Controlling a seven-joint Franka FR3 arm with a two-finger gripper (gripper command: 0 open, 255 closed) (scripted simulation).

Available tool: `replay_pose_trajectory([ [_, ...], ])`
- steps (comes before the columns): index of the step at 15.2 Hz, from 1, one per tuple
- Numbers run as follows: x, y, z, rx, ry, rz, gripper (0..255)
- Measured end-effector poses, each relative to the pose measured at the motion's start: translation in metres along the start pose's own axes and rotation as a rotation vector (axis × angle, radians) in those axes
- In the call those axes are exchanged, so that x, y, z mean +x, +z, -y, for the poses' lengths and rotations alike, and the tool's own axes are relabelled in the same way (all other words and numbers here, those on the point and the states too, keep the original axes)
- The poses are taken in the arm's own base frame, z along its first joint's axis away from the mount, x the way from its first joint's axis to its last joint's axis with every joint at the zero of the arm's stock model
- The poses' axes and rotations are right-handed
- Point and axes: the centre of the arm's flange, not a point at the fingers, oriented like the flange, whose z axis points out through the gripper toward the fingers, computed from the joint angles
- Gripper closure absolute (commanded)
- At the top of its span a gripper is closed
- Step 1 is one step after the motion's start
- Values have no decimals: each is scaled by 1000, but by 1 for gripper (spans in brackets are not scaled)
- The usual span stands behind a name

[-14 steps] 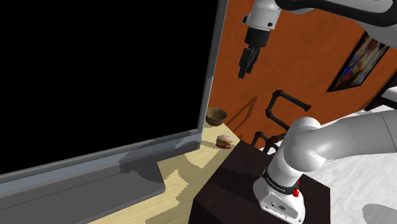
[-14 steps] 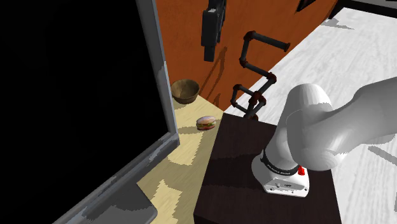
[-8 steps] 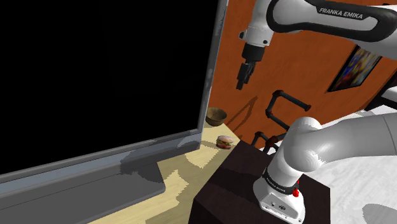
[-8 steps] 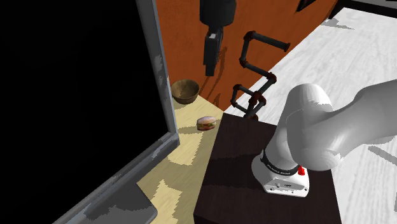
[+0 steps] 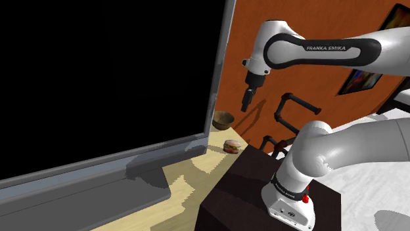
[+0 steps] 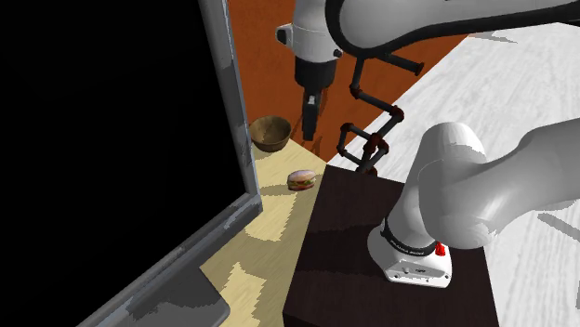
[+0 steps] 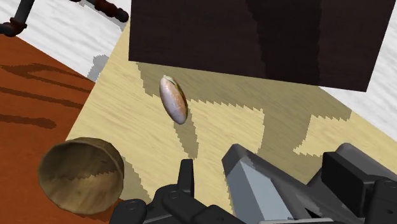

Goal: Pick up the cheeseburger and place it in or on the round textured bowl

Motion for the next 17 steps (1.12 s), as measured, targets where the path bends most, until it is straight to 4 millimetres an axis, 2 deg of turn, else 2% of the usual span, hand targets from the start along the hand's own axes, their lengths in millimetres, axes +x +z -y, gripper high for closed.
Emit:
replay_pose_trajectory([
  [17,7,209,-69,1,-146,3,0],
])
